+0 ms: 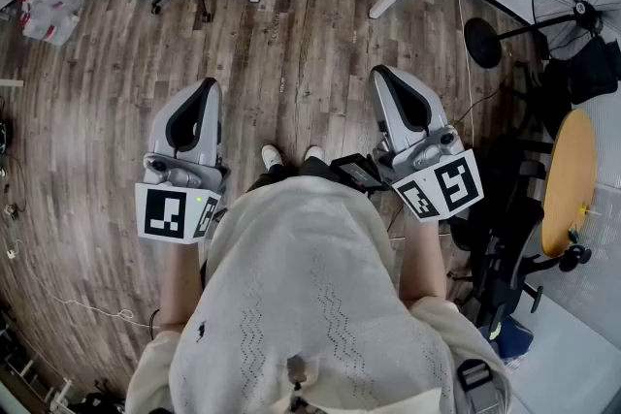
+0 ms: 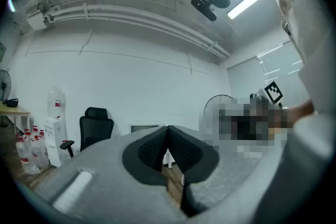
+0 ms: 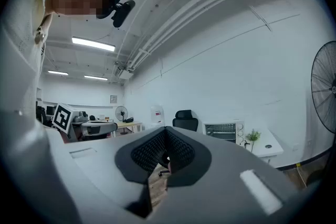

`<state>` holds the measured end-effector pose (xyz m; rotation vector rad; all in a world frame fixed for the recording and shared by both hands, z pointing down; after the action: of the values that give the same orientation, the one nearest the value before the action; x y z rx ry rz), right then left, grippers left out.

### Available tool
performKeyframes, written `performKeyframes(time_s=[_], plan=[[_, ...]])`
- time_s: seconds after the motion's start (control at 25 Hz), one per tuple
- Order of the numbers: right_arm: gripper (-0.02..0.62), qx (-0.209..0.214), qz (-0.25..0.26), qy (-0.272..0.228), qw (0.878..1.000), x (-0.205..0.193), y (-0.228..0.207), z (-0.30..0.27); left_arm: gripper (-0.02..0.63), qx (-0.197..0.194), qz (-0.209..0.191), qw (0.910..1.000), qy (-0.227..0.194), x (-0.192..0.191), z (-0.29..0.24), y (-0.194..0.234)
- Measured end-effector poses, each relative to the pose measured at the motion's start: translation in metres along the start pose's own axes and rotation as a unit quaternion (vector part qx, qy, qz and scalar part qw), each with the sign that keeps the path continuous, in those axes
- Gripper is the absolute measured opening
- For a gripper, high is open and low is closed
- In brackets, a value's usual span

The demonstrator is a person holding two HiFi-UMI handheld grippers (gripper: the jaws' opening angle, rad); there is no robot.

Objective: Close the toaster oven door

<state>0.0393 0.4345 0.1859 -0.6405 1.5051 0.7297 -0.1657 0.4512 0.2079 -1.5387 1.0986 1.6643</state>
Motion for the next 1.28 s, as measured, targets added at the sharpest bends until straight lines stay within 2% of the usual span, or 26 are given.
performKeyframes(time_s=[0.2, 0.68, 1.28], plan=[[0.009, 0.001, -0.011, -0.003, 1.000, 0.007, -0.001, 0.019, 0.003, 0.030, 0.026, 0.9992, 0.002, -0.002, 0.015, -0.002], [0.009, 0.002, -0.003, -0.009, 1.000, 0.010, -0.023, 0.064, 0.003, 0.002, -0.001, 1.0000, 0.004, -0.008, 0.004, -0.072], [0.009, 0.011, -0.004, -0.014, 1.000, 0.001, -0.048, 0.100, 0.003, 0.014, -0.010, 0.9998, 0.006, -0.016, -0.005, -0.112]])
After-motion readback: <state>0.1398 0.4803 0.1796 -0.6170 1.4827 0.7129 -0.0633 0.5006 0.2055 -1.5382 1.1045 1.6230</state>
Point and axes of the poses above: the fingertips, and each gripper's own axes: z backward along the fingers, y to its left, x out of its top, the point moved 1 cm from there along z, backward along the fingers, and after that the axes turned 9 degrees about z, right-handed, at the moved point
